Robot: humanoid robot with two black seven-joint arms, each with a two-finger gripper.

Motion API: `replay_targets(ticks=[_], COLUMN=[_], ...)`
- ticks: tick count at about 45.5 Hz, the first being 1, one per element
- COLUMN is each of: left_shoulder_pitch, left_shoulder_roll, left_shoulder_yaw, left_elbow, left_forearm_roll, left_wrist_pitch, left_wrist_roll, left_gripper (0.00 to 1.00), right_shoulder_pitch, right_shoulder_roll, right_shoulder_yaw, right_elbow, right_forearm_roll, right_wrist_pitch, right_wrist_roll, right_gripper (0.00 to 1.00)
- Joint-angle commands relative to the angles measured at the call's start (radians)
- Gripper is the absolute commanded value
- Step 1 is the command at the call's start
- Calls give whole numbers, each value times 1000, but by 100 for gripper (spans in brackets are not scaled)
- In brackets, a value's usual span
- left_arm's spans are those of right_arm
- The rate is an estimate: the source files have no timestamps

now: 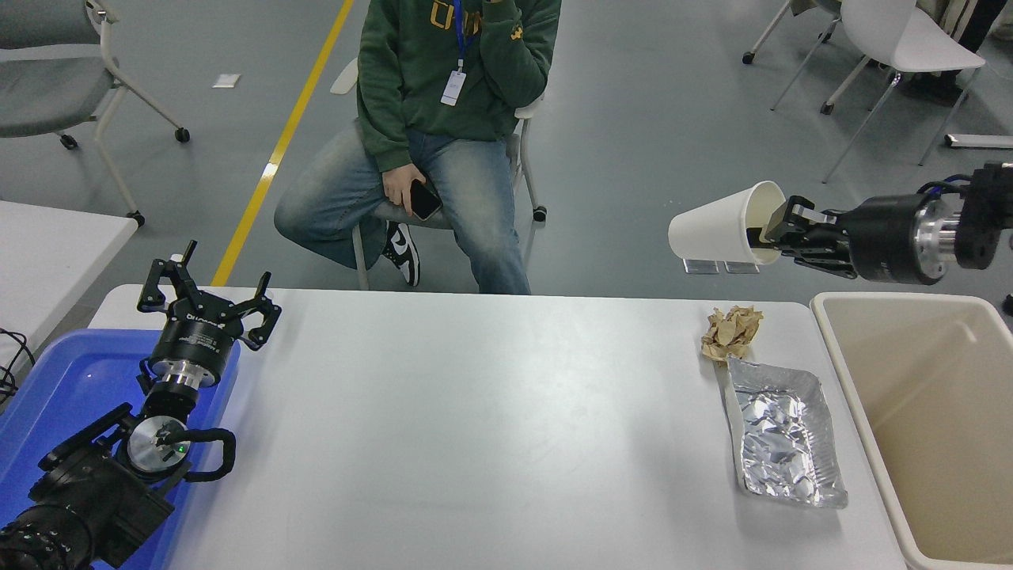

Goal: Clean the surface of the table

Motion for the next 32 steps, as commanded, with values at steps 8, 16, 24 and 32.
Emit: replay_targets(ticks=[8, 16, 24, 32], left_shoulder_pitch=[0, 0, 0, 0], left_shoulder_roll=[0, 0, 0, 0], left_shoulder_yaw=[0, 0, 0, 0], left_elbow=[0, 0, 0, 0], left_forearm_roll=[0, 0, 0, 0], left_wrist_pitch=[1, 1, 1, 1], left_wrist_roll=[0, 0, 0, 0], left_gripper=[100, 100, 100, 100], right_shoulder_pitch=[25, -1, -85, -211], right_shoulder_roll=[-42, -41, -37, -27], right_shoulder_yaw=[-1, -3, 0, 3], right_elbow=[-8, -61, -178, -317], right_forearm_roll=[-6, 8, 13, 14], right_wrist_pitch=[32, 15, -31, -86], right_wrist_roll=[0, -1, -5, -6], right_gripper=[0, 0, 0, 0])
